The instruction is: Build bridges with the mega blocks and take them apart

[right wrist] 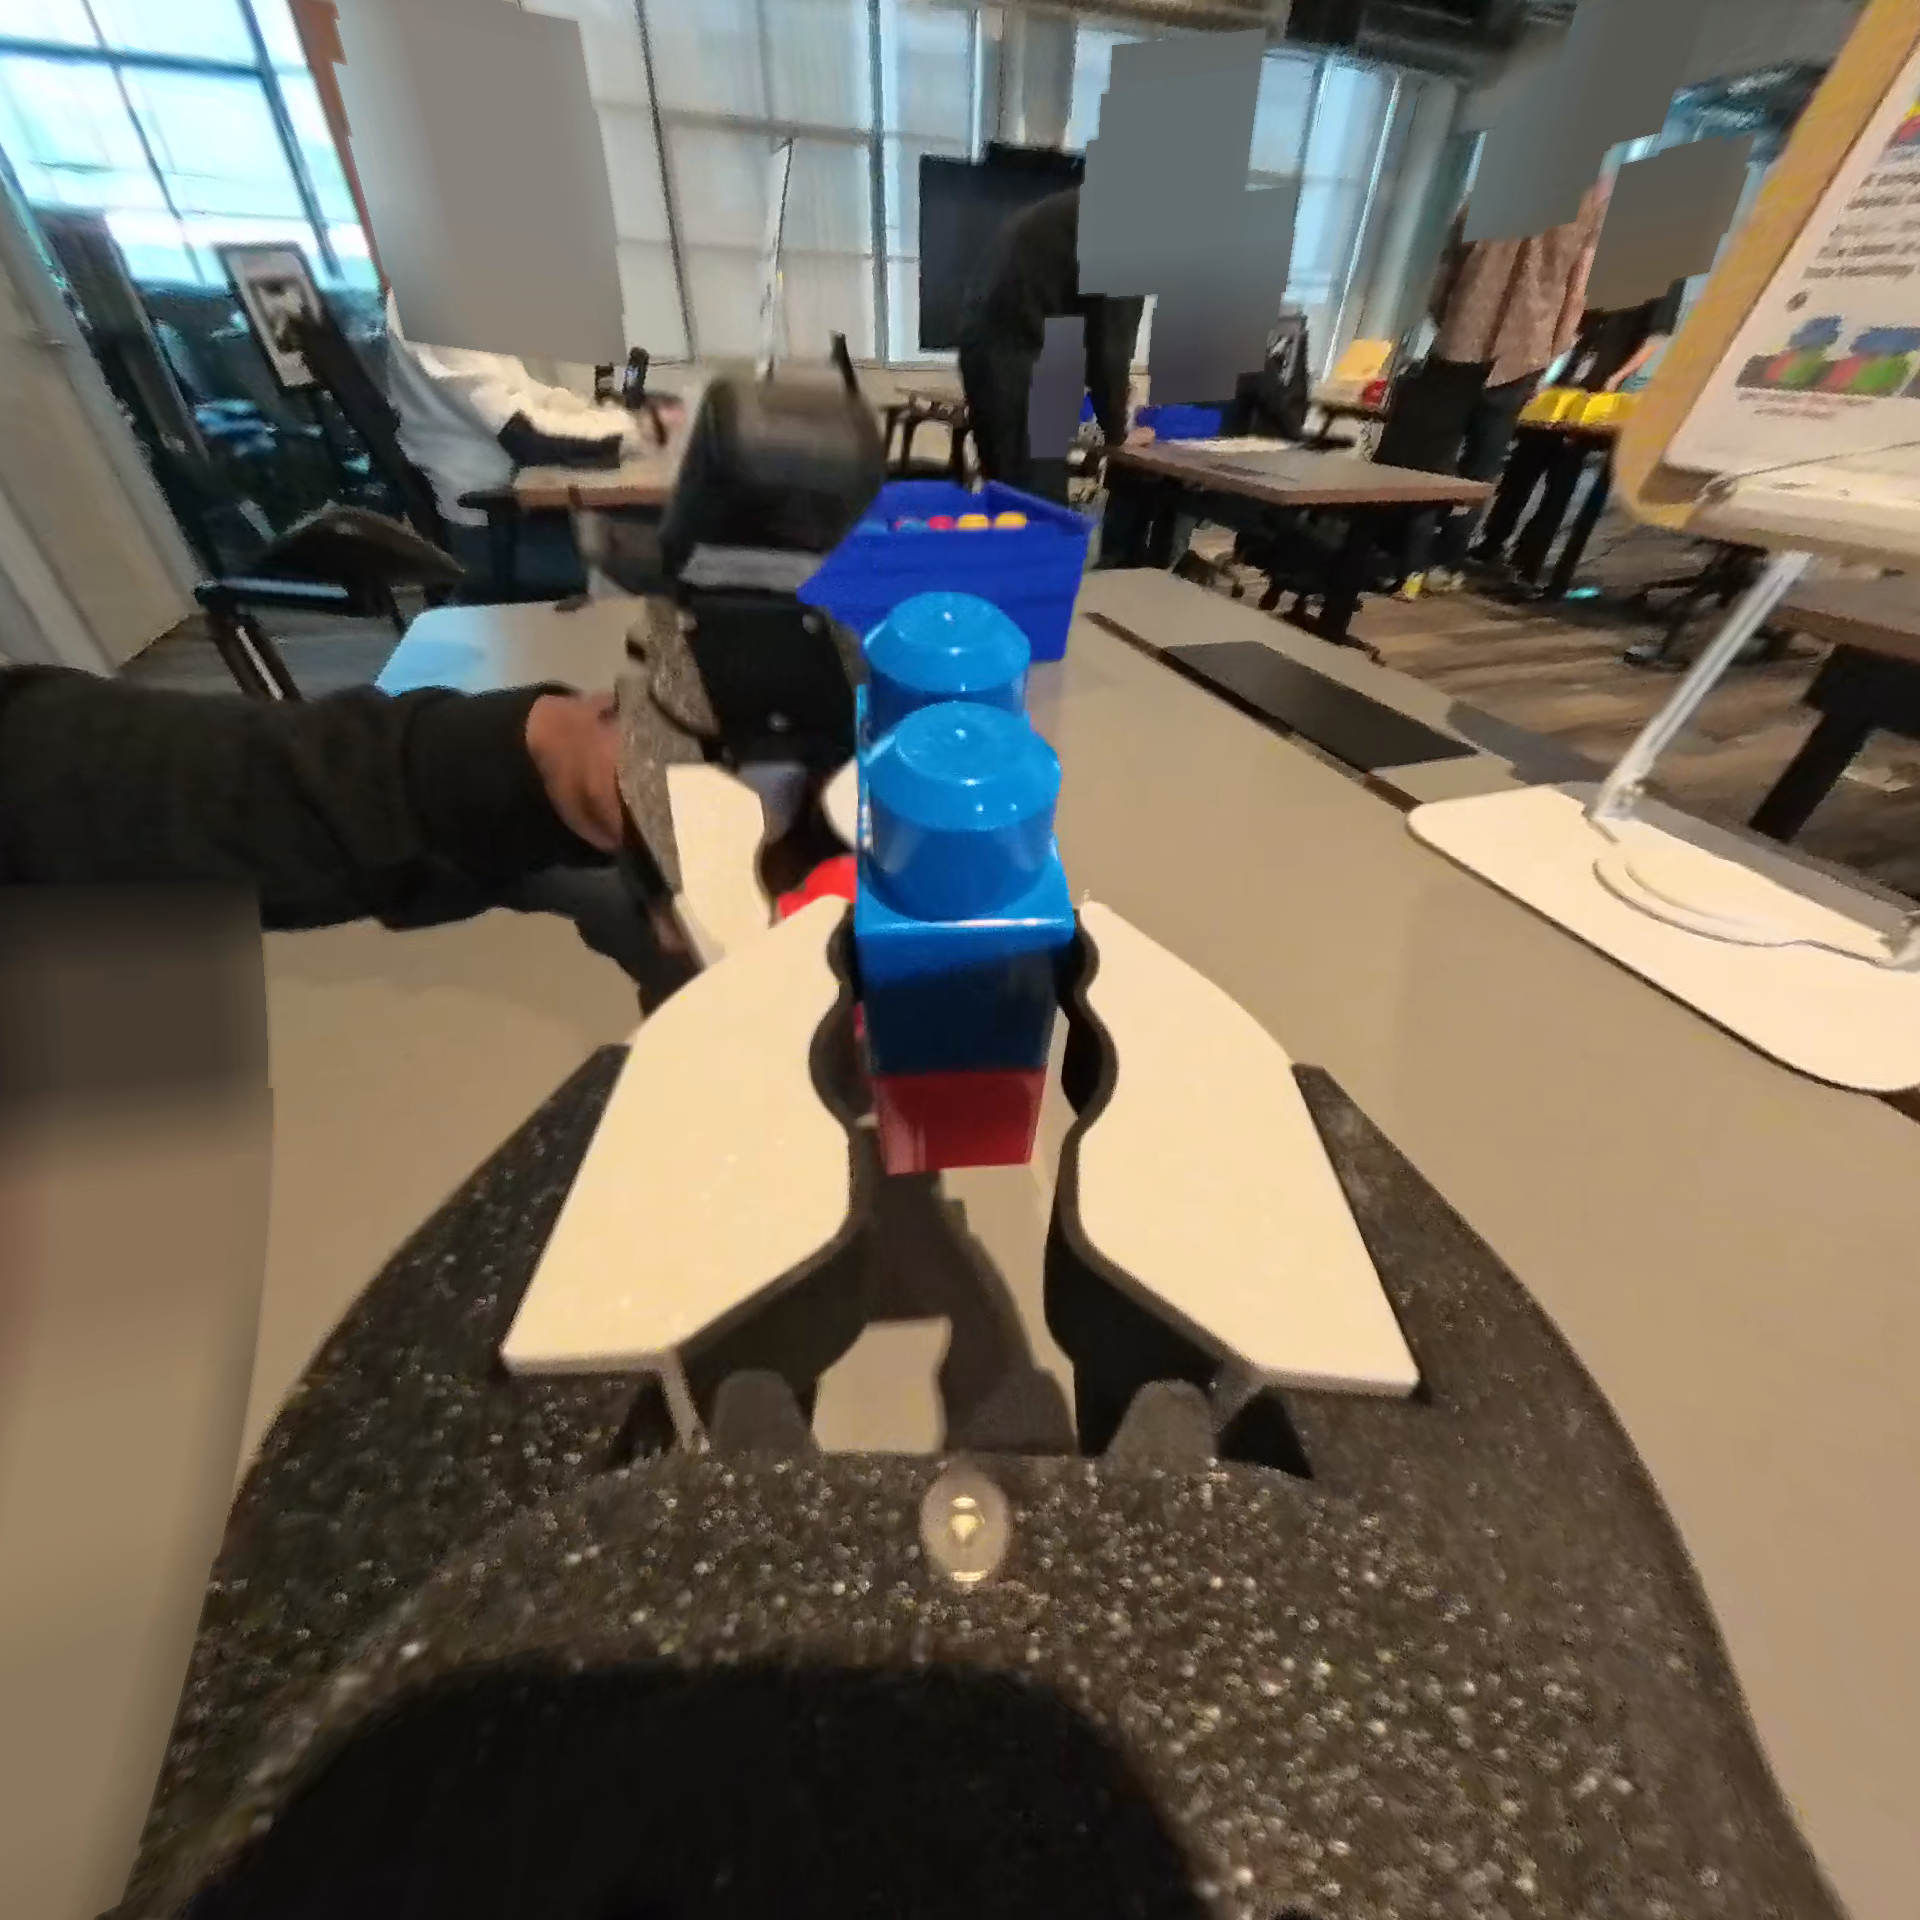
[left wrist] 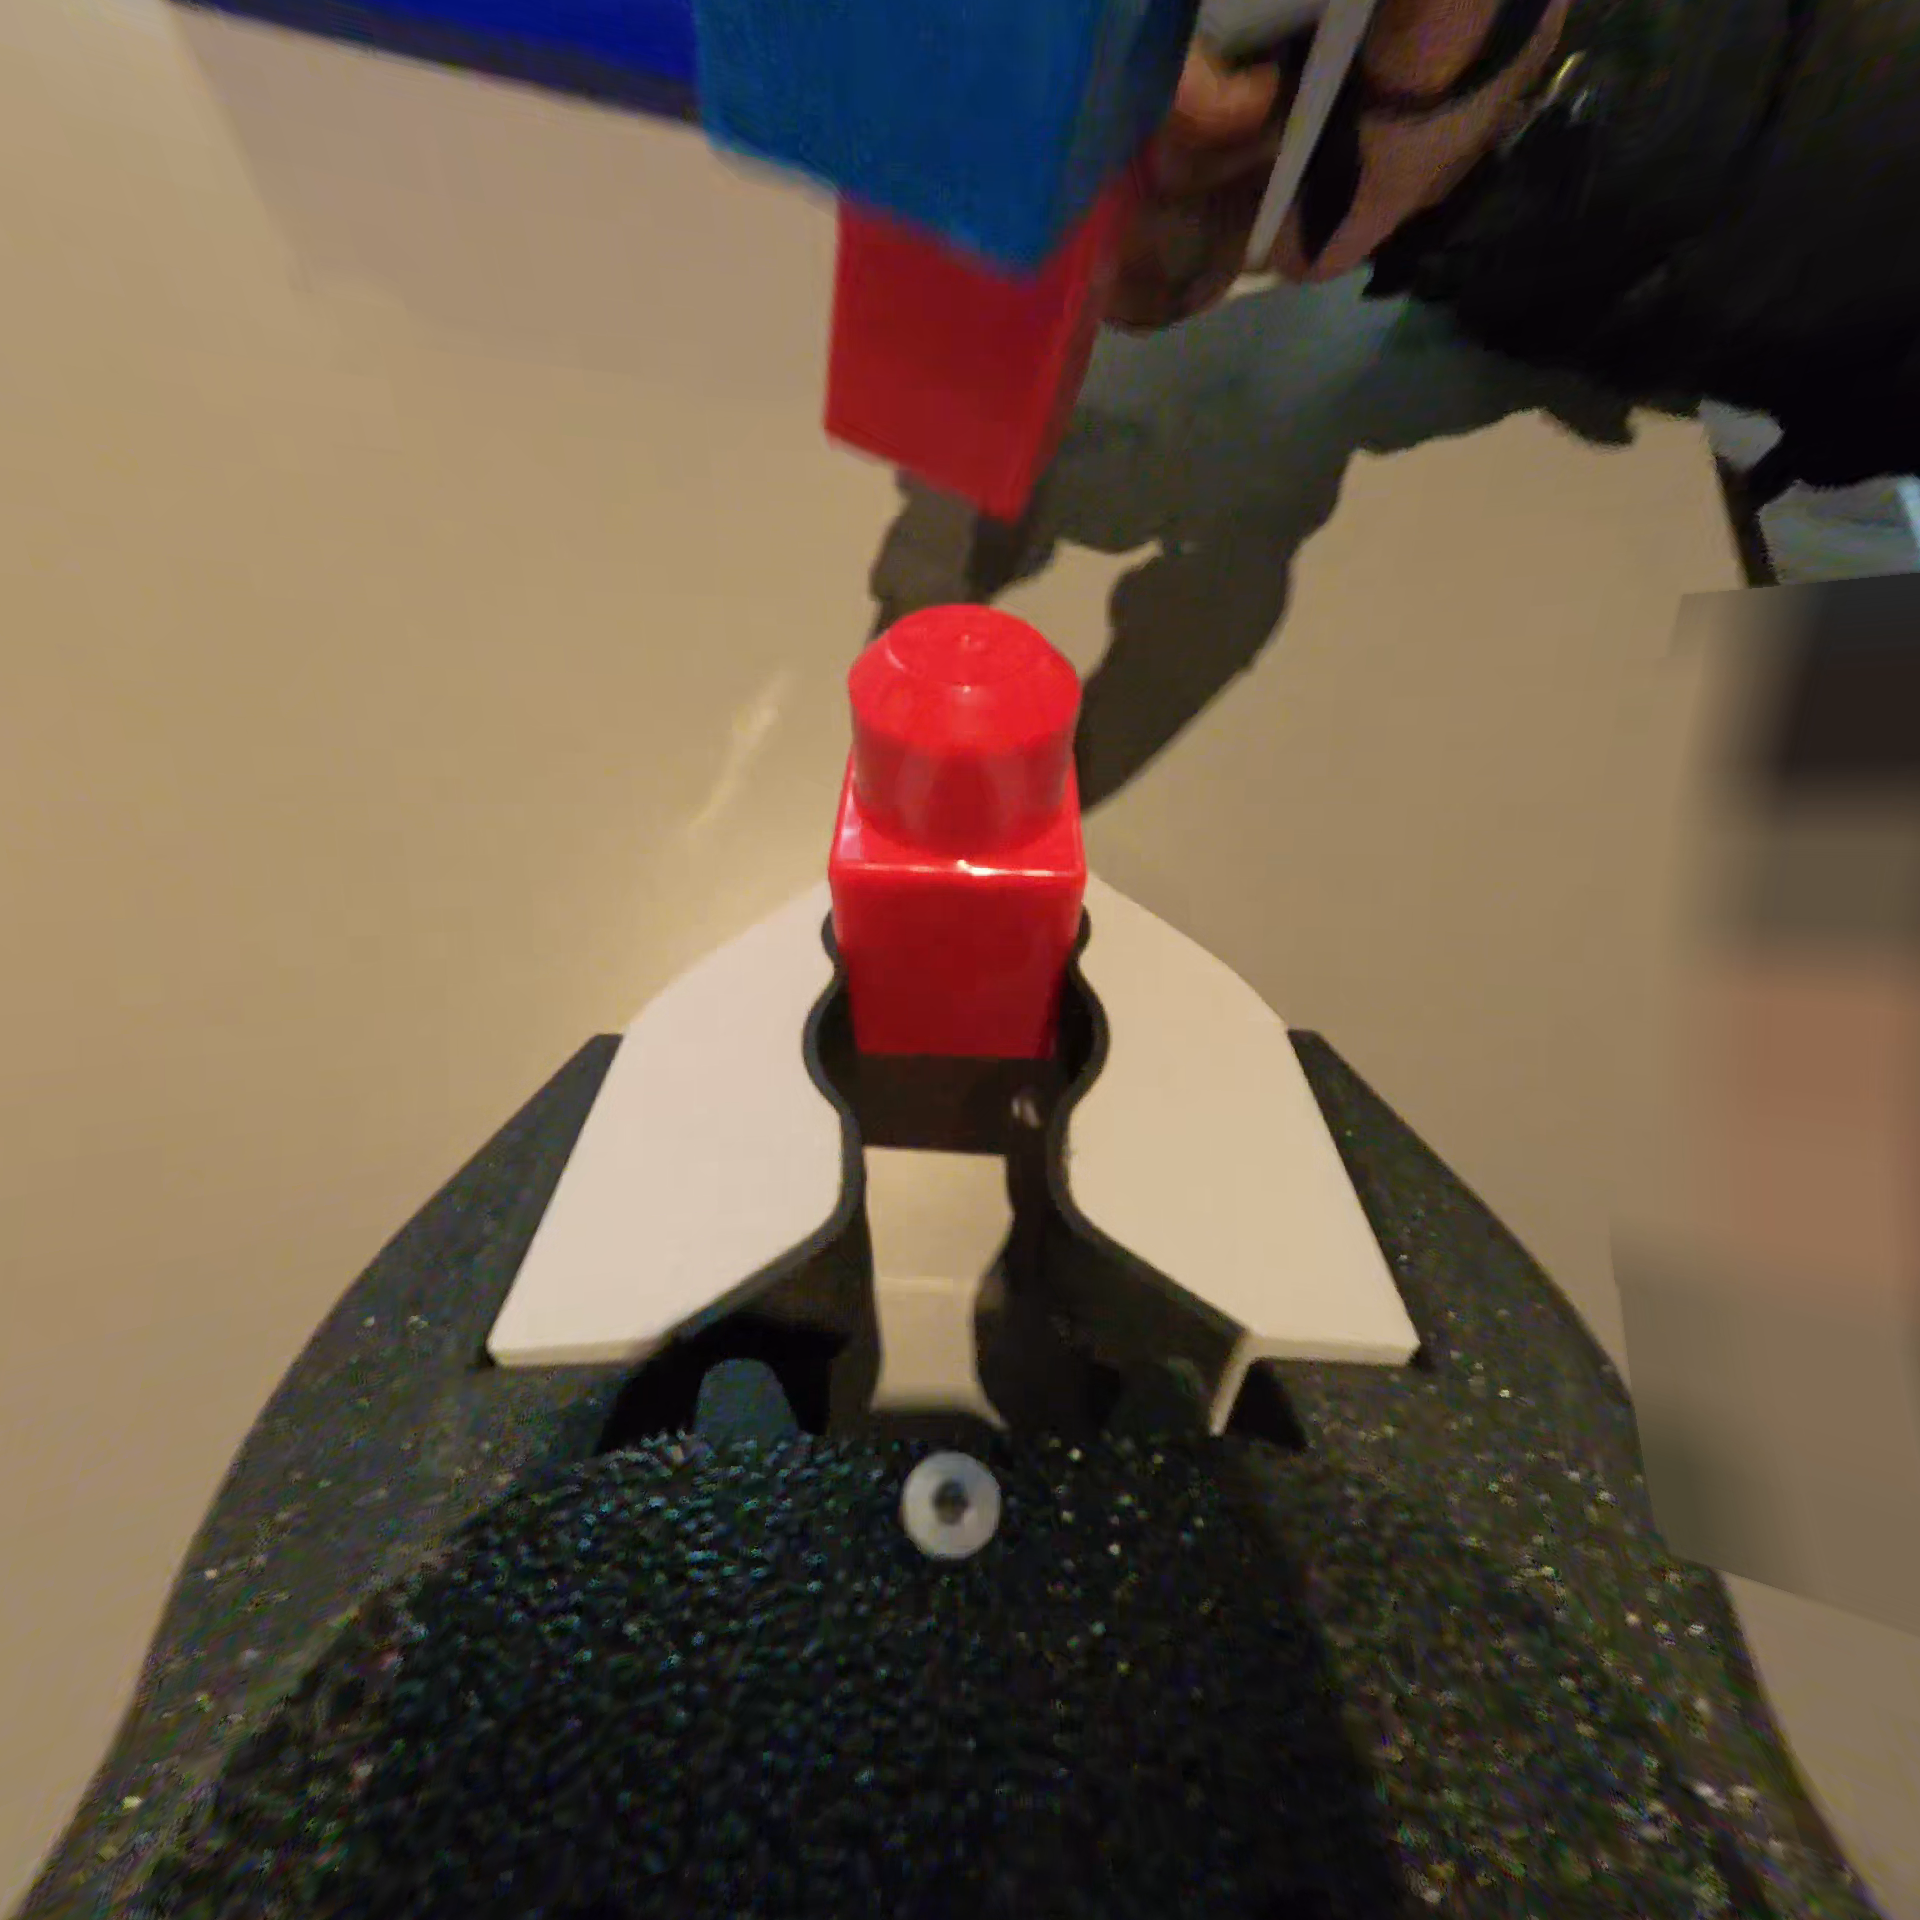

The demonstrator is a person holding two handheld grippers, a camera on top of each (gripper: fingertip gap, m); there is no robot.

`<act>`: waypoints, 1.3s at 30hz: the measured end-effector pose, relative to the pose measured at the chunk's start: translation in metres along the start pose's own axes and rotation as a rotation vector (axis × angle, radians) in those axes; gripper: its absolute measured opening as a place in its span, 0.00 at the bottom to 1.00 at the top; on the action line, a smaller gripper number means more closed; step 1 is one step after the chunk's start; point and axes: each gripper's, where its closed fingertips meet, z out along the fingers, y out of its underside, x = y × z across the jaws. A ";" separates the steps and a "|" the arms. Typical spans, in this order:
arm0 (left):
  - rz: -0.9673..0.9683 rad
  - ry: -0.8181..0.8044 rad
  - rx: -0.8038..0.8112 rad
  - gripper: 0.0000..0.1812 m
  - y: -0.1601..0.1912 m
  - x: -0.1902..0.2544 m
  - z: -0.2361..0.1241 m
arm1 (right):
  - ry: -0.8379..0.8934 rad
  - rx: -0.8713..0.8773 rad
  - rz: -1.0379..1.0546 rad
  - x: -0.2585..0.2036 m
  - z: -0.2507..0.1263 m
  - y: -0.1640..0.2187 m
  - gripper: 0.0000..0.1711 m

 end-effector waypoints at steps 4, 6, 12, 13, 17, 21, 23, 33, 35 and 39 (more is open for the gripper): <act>-0.038 -0.029 0.089 0.19 -0.013 -0.008 -0.010 | -0.013 -0.153 0.004 -0.001 0.011 0.031 0.21; -0.076 -0.054 0.098 0.19 -0.010 -0.016 -0.013 | -0.019 -0.250 0.003 -0.005 0.019 0.049 0.21; -0.125 -0.078 0.070 0.19 -0.001 -0.026 -0.015 | -0.038 -0.358 -0.007 -0.013 0.028 0.072 0.21; -0.125 -0.086 0.065 0.19 0.000 -0.027 -0.014 | -0.030 -0.360 -0.009 -0.011 0.027 0.072 0.21; -0.109 -0.101 0.090 0.19 -0.005 -0.027 -0.016 | -0.018 -0.362 -0.005 -0.008 0.025 0.072 0.21; -0.152 -0.110 -0.010 0.19 0.012 -0.031 -0.012 | -0.010 -0.368 0.000 -0.007 0.025 0.073 0.21; -0.177 -0.036 -0.101 0.20 0.029 -0.022 -0.002 | -0.010 -0.366 0.004 -0.007 0.025 0.072 0.21; -0.076 -0.071 -0.127 0.46 0.030 -0.021 0.002 | -0.015 -0.331 0.005 -0.007 0.024 0.065 0.21; -0.002 -0.099 -0.034 0.51 0.011 -0.021 -0.005 | -0.025 -0.310 0.001 -0.009 0.023 0.061 0.21; 0.133 -0.084 0.170 0.46 -0.032 0.000 -0.015 | -0.099 -0.266 -0.044 -0.026 0.026 0.052 0.21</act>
